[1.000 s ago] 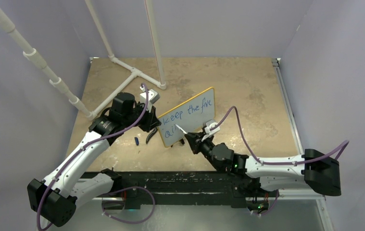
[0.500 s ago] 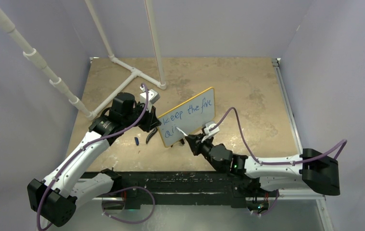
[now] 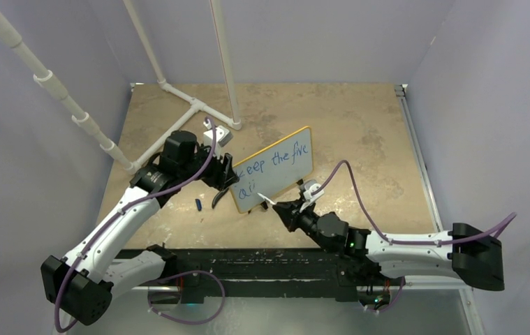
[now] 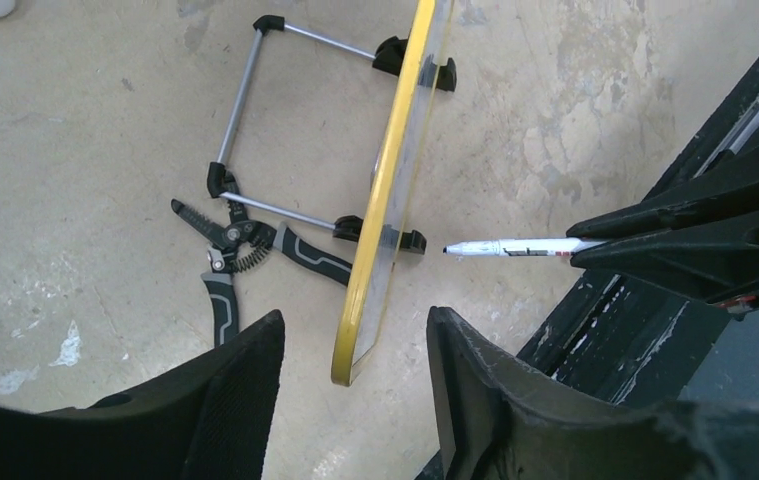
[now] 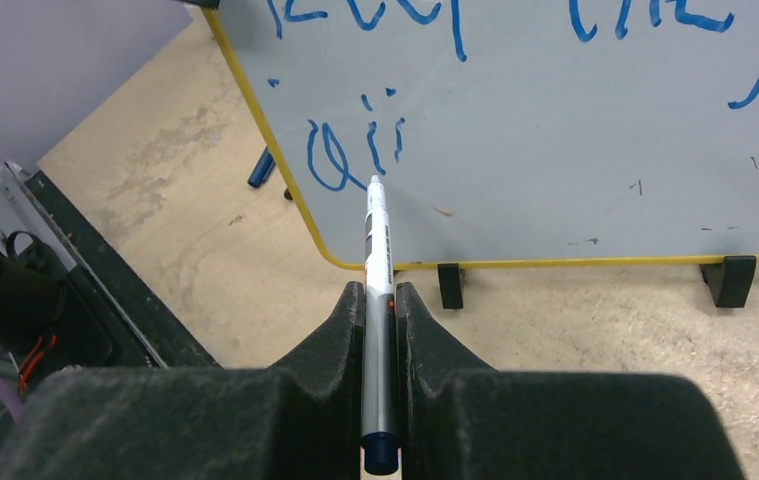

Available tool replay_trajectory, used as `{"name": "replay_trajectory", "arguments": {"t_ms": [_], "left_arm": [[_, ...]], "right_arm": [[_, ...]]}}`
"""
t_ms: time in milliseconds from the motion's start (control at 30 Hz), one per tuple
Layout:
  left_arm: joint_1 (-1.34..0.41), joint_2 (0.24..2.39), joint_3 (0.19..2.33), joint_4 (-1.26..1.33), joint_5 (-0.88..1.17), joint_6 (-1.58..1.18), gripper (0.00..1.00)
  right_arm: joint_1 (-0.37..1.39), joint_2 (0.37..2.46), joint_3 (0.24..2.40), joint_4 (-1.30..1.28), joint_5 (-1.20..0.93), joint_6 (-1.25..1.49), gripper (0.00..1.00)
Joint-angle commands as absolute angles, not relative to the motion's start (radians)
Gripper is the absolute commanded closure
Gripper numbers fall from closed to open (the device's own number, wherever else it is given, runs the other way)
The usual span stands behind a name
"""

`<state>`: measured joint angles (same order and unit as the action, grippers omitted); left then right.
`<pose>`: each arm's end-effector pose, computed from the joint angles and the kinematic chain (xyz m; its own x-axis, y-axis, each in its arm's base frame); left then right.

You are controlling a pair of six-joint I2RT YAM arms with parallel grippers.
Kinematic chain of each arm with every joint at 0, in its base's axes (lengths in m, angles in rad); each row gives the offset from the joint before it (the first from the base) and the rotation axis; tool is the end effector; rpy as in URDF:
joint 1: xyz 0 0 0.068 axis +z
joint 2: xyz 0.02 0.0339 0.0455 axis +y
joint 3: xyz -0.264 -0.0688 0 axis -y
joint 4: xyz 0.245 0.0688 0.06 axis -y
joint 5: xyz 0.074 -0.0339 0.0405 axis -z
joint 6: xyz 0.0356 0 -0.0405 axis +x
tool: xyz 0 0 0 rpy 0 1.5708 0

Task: Write a sentence on the whiteboard

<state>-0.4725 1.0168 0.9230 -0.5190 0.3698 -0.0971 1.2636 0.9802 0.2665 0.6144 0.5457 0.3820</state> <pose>0.1886 -0.1108 0.3131 -0.5764 0.1931 -0.7940 0.6347 0.7178 -0.2862 0.0785 0.1864 0.2074 -0.2733 0.1922 -0.9425 -0.5999 0.7319 0.3232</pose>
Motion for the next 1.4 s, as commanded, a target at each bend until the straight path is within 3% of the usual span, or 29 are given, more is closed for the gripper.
{"name": "replay_trajectory", "arguments": {"t_ms": [0,200,567,1067,1367], "left_arm": [[-0.475,1.049,1.005,-0.488,0.371,-0.101,0.45],[-0.478,1.104,1.049,-0.459,0.383,-0.091,0.4],[-0.503,1.176,1.029,-0.398,0.377,-0.079,0.42],[-0.505,1.17,1.001,-0.396,0.371,-0.054,0.84],[-0.504,1.162,0.998,-0.394,0.382,-0.045,0.98]], "right_arm": [[1.221,0.95,0.25,0.66,0.47,0.349,1.0],[1.137,0.911,0.227,0.678,0.366,0.353,1.0],[1.106,0.964,0.288,0.674,0.343,0.311,1.0],[1.106,1.052,0.333,0.743,0.413,0.316,1.0],[1.106,1.079,0.33,0.728,0.44,0.335,1.0]]}}
